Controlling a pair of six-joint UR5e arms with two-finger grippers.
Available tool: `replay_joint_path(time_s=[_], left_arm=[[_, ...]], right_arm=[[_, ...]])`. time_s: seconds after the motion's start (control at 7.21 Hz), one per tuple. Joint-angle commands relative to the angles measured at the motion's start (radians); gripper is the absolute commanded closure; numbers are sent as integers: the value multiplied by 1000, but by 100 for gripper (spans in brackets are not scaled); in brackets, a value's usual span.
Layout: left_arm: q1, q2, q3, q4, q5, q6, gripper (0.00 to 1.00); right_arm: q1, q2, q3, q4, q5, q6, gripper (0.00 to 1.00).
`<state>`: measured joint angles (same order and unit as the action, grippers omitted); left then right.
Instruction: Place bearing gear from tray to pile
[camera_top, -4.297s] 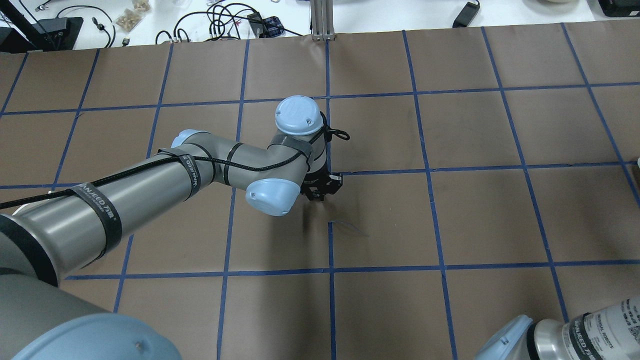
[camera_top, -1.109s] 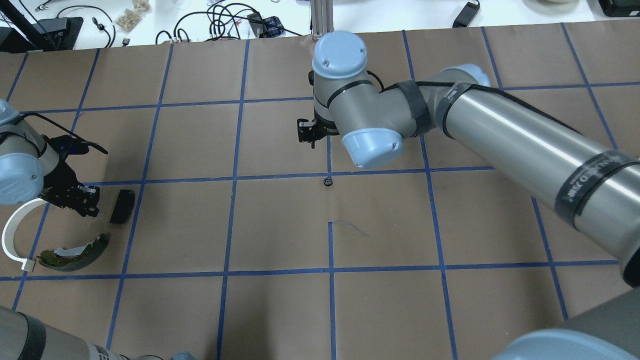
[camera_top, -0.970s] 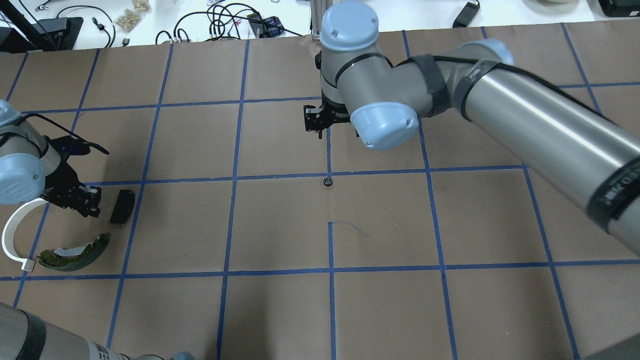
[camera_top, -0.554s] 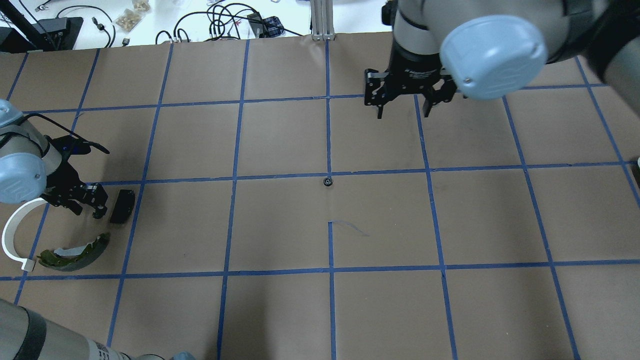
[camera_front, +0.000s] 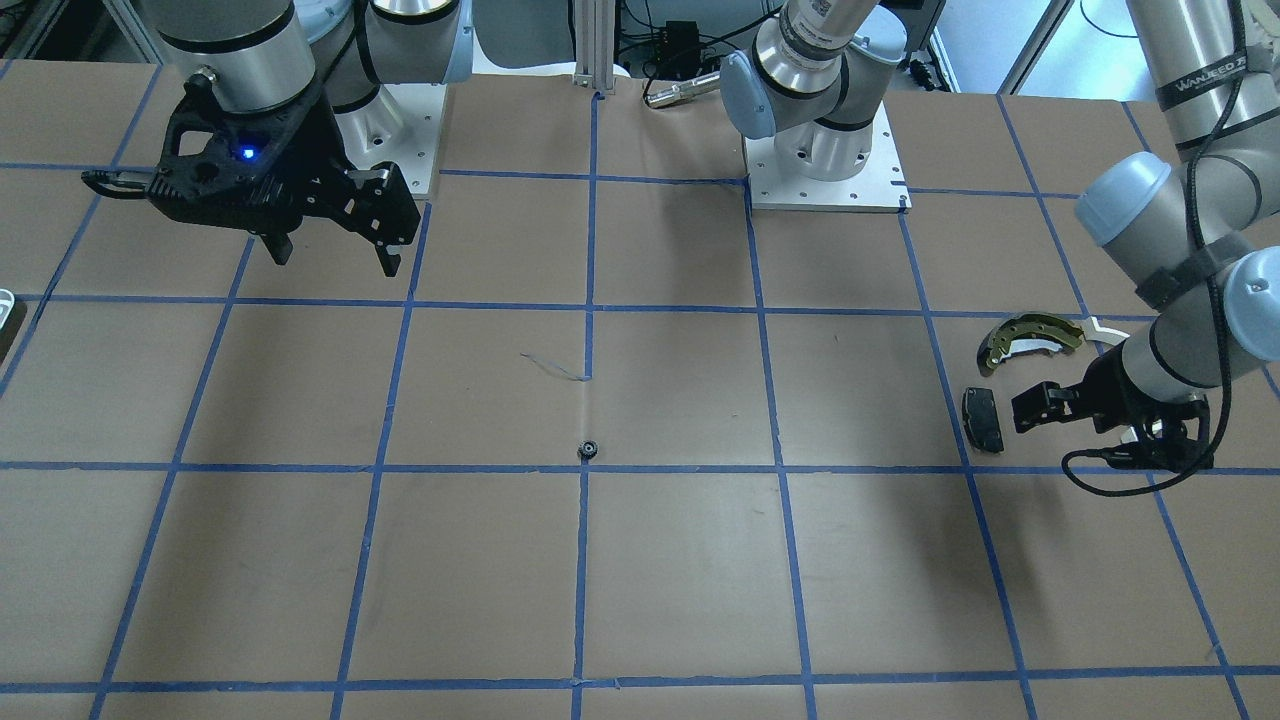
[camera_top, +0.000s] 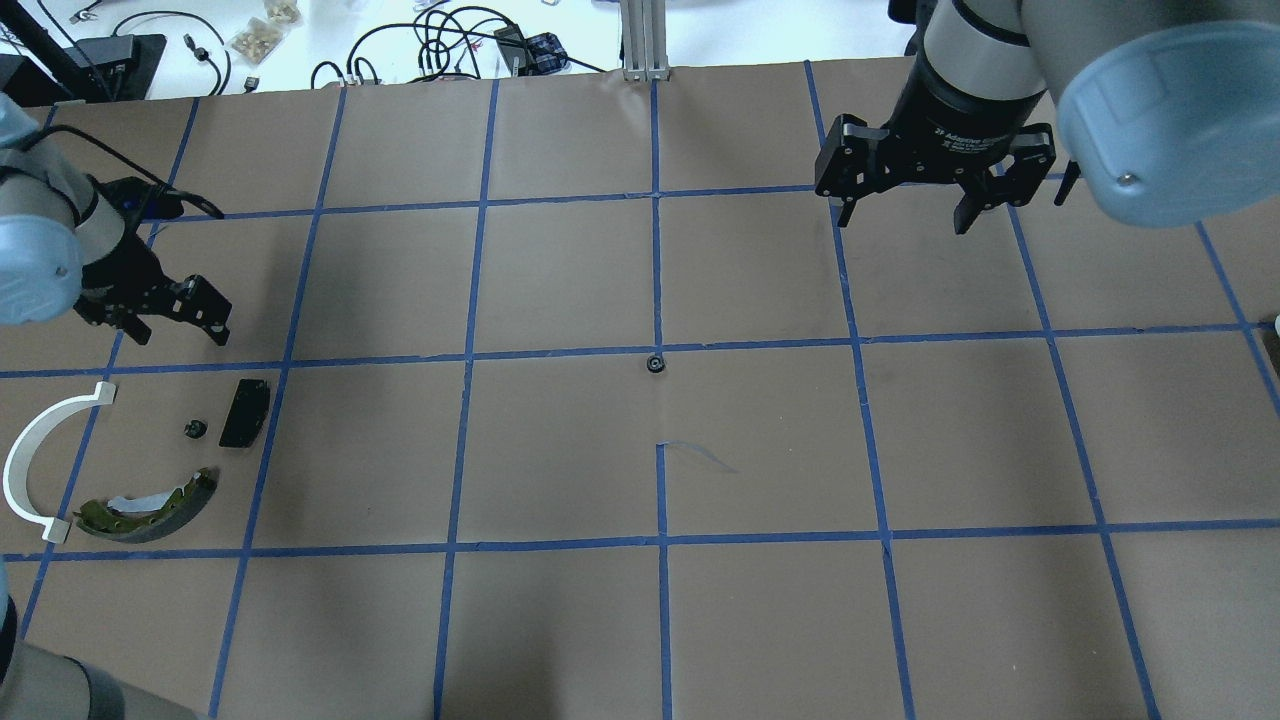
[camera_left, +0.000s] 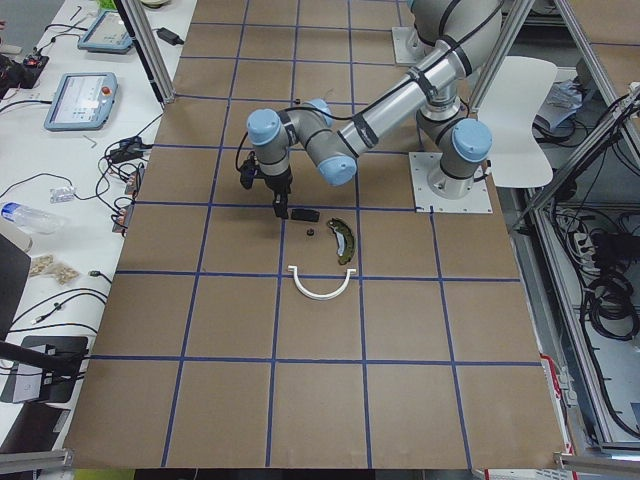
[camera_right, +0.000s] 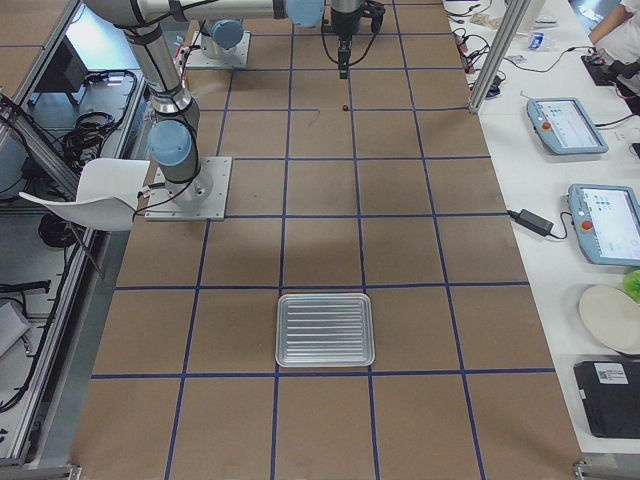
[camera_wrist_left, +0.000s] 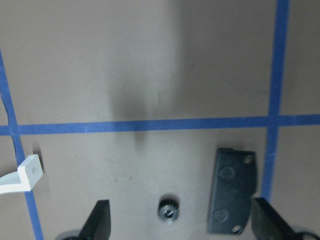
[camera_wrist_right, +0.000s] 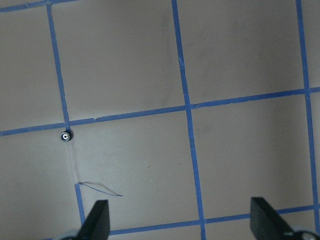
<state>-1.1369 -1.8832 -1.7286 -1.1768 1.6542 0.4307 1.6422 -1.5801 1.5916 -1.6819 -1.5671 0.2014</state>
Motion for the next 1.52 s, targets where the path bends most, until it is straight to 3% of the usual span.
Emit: replay_joint_path(time_s=[0.0,0.28,0.42,1.11,1.39], left_arm=[[-177,25,64,-78,-53,-173,0],[-396,9,66,-64,-54,-367,0],[-479,-2,64,-46,-100,-439,0],[-702,-127,44,173,-131,-674,0],[-756,-181,44,228,-189,-729,0]], right_arm=[[-1,-6,10,-91,9,0,0],[-2,-8,13,-88,10,-4,0],[-4,-8,13,-79,10,-10,0],[1,-11,27,-88,21,-13,0],[2,-11,28,-88,21,-13,0]])
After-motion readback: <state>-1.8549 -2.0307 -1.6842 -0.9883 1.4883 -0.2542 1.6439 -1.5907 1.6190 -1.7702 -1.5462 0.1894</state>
